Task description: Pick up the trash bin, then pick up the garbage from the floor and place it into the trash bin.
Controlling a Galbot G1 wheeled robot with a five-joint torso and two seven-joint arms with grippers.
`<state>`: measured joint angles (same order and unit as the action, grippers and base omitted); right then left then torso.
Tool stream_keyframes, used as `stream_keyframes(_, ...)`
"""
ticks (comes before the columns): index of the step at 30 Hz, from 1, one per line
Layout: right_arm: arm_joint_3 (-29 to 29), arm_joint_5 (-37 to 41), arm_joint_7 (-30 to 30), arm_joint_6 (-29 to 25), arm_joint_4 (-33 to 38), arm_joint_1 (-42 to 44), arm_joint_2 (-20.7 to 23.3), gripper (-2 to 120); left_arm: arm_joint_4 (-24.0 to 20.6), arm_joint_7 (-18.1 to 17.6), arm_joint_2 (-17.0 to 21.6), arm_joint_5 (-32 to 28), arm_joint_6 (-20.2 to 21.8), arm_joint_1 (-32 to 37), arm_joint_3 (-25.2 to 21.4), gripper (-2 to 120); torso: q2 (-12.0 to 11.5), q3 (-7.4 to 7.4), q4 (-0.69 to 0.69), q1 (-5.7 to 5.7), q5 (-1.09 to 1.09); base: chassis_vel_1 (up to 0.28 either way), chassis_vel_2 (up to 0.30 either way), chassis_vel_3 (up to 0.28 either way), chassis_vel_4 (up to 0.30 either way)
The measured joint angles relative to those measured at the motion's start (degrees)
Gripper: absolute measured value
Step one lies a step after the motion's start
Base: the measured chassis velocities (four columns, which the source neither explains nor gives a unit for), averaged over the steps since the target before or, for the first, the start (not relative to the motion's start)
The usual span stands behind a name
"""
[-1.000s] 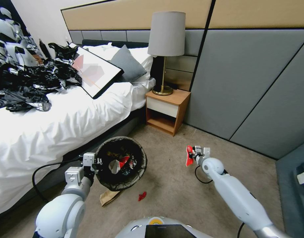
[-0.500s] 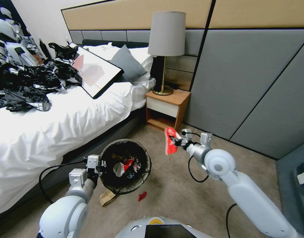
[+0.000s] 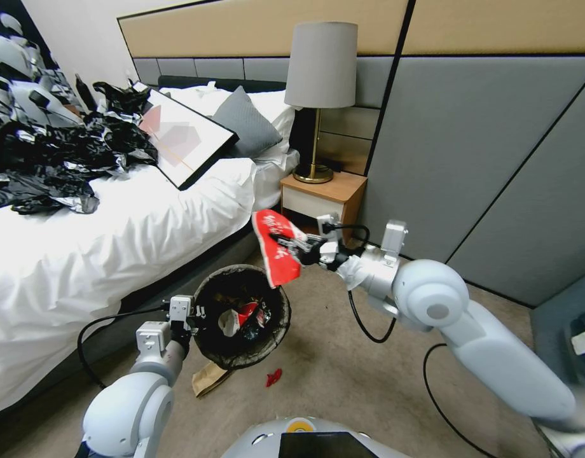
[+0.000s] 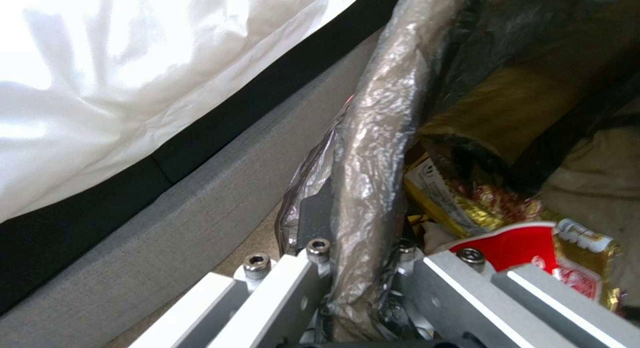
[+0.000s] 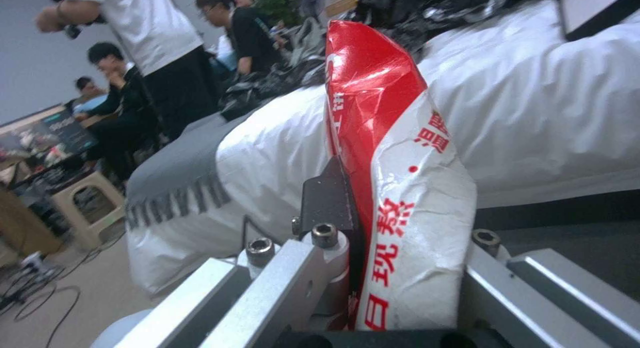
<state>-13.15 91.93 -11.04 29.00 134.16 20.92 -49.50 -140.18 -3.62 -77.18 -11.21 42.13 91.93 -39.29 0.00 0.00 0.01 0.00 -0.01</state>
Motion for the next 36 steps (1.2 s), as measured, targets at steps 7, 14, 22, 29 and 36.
stream_keyframes(7, -8.86, -0.81, -2.82, 0.19, -2.64, -4.36, -2.6, 0, 0.34, -0.01, -0.12, 0.08, 0.0, -0.12, -0.55, 0, 0.0, 0.0, -0.01, 0.0, 0.0, 0.0, 0.0, 0.0, 0.0)
stream_keyframes(14, -15.19, -5.06, -4.63, 0.53, -6.99, -3.58, -5.32, 0, 0.31, 0.0, 0.01, 0.09, 0.0, 0.04, -1.03, 0, 0.0, 0.0, 0.0, 0.0, 0.0, 0.0, 0.0, 0.0, 0.0)
stream_keyframes(22, -16.95, -6.95, -5.77, 0.76, -7.91, -0.9, -5.81, 0, 0.28, 0.02, 0.22, -0.02, 0.0, -0.01, -1.46, 0, 0.0, 0.0, -0.01, 0.0, 0.01, 0.0, 0.0, 0.0, 0.0)
stream_keyframes(29, -17.76, -8.15, -5.87, 1.06, -9.31, -0.01, -6.2, 1, 0.71, 0.04, 0.14, -0.12, 0.0, -0.34, -1.58, 0, 0.0, 0.0, -0.01, 0.0, 0.01, 0.0, 0.0, 0.0, 0.0)
stream_keyframes(36, -17.76, -7.65, -6.0, 1.08, -9.77, -0.34, -6.56, 26, 1.11, 0.12, 0.04, -0.11, 0.0, -0.48, -1.73, 0, 0.0, 0.0, -0.01, 0.0, 0.0, 0.0, 0.0, 0.0, 0.0)
